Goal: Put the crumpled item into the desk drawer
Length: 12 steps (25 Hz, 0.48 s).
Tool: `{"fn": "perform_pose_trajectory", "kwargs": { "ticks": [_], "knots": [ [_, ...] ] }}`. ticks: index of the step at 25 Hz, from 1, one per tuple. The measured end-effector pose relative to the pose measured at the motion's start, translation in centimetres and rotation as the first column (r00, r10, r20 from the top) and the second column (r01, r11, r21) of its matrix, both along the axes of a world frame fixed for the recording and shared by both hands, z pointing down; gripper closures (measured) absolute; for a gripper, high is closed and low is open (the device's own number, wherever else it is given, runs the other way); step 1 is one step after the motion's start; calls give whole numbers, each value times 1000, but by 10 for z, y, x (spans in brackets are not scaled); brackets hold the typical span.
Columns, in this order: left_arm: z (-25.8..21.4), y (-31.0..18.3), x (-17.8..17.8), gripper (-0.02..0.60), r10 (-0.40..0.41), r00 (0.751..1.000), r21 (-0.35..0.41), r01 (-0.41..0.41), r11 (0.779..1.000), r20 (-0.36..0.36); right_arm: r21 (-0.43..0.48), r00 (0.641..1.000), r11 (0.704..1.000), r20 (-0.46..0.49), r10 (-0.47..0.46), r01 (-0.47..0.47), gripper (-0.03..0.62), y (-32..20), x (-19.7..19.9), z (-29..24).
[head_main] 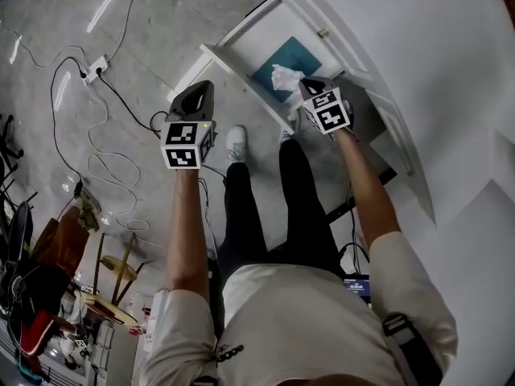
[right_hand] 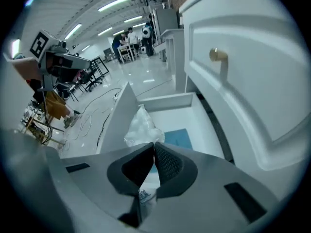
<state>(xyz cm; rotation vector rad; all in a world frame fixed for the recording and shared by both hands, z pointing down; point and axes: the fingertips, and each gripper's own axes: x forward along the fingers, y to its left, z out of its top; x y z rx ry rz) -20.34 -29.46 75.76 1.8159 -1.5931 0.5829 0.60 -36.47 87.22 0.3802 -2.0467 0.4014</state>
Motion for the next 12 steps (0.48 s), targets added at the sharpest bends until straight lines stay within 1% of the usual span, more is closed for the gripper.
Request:
{"fn": "perform_pose_trajectory", "kwargs": {
  "ticks": [4,7,9,12],
  "knots": [
    [43,-6,-25,563,-35,999,-34,34,999,-16,-78,995,996,-82,-58,51,585,-4,-15,64],
    [63,-4,-32,563,-43,999,-52,42,998,-12,-127,985,987,-127,-119,103,585,5,-20,99],
    [68,-1,-32,563,-46,999,-60,45,997,-7,-131,970,978,-158,-185,165,585,10,-22,115],
    [75,5,-32,563,-47,999,-65,47,997,-2,-128,940,956,-187,-284,263,585,16,-27,131]
  ]
}}
